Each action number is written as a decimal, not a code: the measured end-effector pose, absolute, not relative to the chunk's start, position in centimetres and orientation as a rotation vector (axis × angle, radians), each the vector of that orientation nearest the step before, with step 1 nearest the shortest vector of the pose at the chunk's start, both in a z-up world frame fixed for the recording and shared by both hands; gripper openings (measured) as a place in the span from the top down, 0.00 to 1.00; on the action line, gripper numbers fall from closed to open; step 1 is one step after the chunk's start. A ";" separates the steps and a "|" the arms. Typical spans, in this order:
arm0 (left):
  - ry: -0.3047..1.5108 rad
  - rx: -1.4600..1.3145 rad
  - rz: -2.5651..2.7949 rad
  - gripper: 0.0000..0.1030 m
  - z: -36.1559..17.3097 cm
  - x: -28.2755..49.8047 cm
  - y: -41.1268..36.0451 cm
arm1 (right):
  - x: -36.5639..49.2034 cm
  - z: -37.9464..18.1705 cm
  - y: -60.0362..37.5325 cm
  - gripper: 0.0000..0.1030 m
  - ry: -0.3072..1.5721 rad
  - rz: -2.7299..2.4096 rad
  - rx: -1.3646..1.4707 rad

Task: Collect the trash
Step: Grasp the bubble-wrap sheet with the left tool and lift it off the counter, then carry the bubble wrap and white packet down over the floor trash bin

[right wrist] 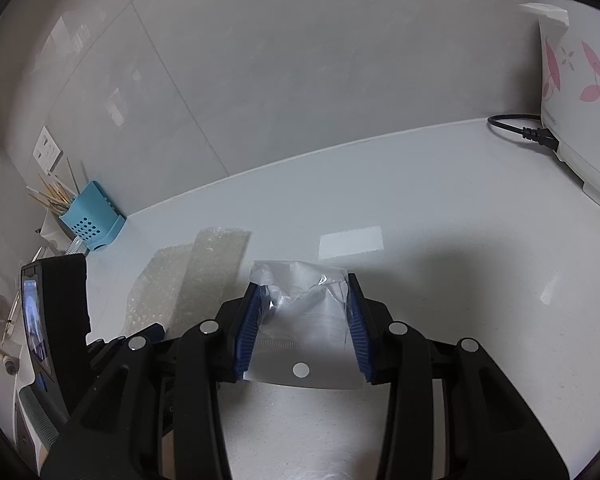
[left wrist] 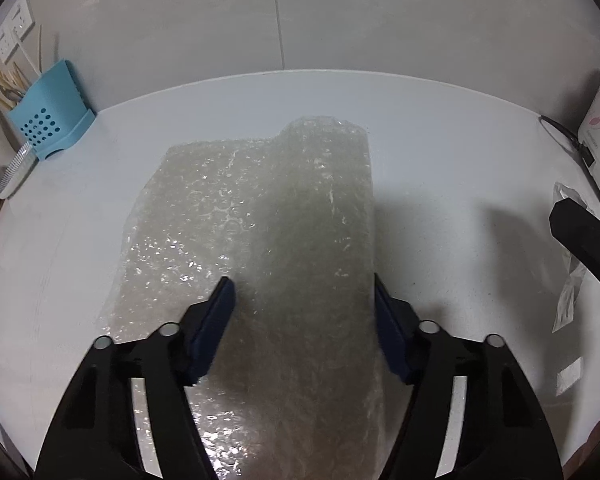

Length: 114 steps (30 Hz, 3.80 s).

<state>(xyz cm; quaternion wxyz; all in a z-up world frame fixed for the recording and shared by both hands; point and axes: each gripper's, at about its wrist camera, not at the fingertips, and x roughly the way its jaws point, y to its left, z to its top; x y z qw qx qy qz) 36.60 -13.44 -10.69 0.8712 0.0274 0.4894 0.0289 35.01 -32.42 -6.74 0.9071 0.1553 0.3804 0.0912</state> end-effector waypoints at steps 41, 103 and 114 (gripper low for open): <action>0.740 -0.056 -0.006 0.89 0.4 12.9 -2.8 | 13.9 1.6 -24.3 0.63 0.660 0.047 0.067; 0.939 -0.136 -0.182 0.89 -35.7 -9.9 -1.8 | -8.4 -34.6 -18.7 0.63 0.913 0.151 0.008; 1.051 -0.215 -0.173 0.89 -44.3 -4.7 -1.3 | -4.3 -42.6 -18.7 0.62 1.016 0.122 0.046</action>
